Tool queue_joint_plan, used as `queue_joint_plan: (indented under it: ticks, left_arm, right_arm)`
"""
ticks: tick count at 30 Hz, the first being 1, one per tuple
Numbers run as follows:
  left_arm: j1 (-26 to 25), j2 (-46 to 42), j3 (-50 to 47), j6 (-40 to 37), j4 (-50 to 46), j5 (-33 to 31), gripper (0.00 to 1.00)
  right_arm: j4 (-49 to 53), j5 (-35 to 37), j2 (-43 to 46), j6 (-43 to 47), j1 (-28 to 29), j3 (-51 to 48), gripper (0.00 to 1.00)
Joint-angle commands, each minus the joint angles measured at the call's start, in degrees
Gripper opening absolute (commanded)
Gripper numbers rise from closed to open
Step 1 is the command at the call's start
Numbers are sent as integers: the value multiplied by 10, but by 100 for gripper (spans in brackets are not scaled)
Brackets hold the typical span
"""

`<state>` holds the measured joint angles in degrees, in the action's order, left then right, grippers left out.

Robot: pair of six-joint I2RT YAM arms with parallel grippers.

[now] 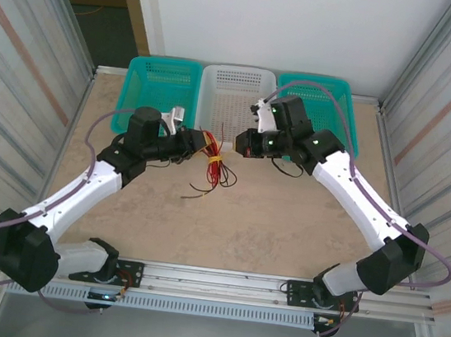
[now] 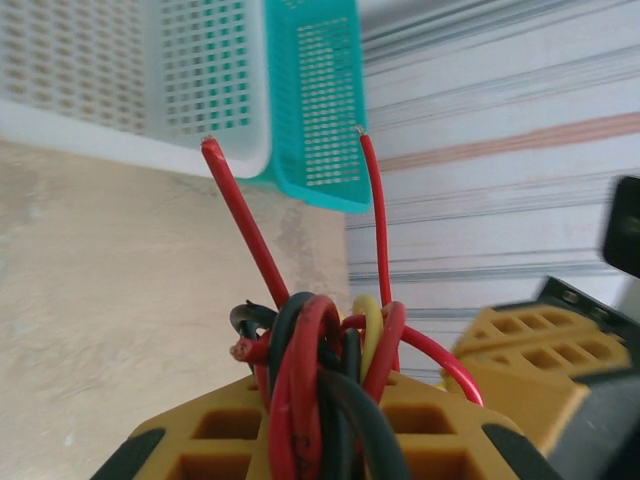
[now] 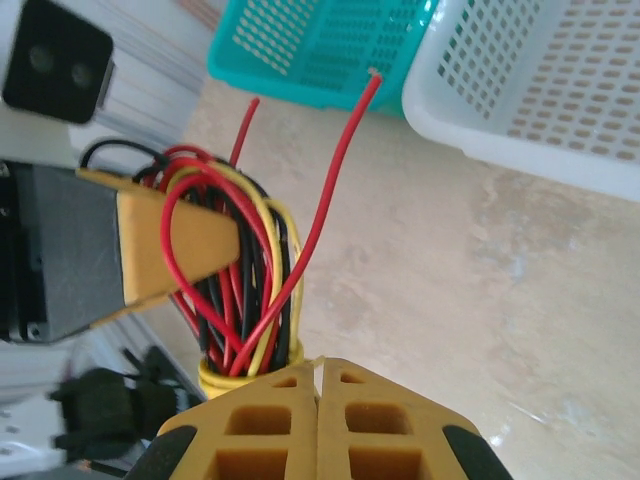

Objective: Untangle the cables

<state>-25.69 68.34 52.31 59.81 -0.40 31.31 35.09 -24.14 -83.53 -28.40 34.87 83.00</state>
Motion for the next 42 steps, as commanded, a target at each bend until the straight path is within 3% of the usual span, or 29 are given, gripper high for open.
queue_joint_plan:
  ticks: [1, 8, 14, 20, 27, 31, 35, 38, 42]
  left_arm:
    - [-16, -10, 23, 36, 115, 70, 0]
    - [-42, -14, 8, 123, 292, 43, 0]
    - [-54, -33, -17, 147, 421, -47, 0]
    - [-55, -62, -20, 67, 425, -162, 0]
    - [-59, -67, 6, -11, 372, -252, 0]
    - [-59, -72, 10, -39, 321, -357, 0]
    - [-60, -84, 19, -120, 247, -446, 0]
    - [-60, -92, 15, -150, 214, -484, 0]
    - [-62, -98, -2, -170, 196, -484, 0]
  right_arm:
    - [-93, -69, 25, -46, -23, -48, 0]
    - [-274, -126, 33, -149, -54, -154, 0]
    - [-414, -137, 31, -240, -55, -234, 0]
    - [-539, -110, 39, -330, -32, -325, 0]
    - [-479, -50, 88, -331, 44, -348, 0]
    - [-431, -36, 142, -327, 68, -343, 0]
    - [-358, -28, 190, -298, 81, -308, 0]
    - [-304, -28, 208, -270, 86, -261, 0]
    - [-242, -10, 210, -237, 86, -183, 0]
